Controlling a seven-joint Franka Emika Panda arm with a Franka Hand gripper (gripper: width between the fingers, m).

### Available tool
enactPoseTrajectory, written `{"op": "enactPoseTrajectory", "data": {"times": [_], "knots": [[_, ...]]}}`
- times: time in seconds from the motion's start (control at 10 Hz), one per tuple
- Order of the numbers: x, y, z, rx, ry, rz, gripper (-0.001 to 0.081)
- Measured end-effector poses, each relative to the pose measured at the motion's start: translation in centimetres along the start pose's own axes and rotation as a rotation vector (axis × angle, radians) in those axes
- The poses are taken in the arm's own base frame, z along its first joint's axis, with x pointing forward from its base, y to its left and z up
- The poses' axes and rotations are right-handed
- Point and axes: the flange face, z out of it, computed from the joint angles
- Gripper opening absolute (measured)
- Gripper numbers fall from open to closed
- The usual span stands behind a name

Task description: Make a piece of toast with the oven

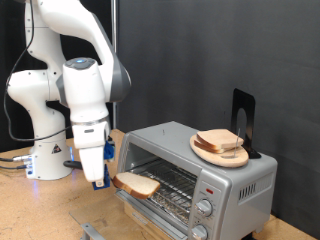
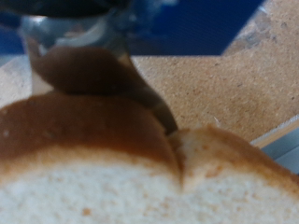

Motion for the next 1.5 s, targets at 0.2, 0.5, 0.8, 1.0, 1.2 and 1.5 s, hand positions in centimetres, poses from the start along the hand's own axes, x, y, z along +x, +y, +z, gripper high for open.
{"op": "enactPoseTrajectory", "data": {"times": [0.2, 0.5, 0.8, 1.0, 1.2, 1.5], "knots": [[1.2, -1.8, -0.4, -0.052, -0.009, -0.010, 0.0400], [2.4, -4.1, -0.6, -0.098, -0.011, -0.009, 0.0400], [2.5, -5.1, -0.4, -0.094, -0.023, -0.018, 0.0400], [2.1, -5.3, 0.4, -0.107, -0.061, -0.025, 0.0400], [1.4, -5.2, 1.1, -0.137, -0.080, -0.031, 0.0400], [0.7, -4.9, 1.5, -0.142, -0.068, -0.028, 0.0400]]}}
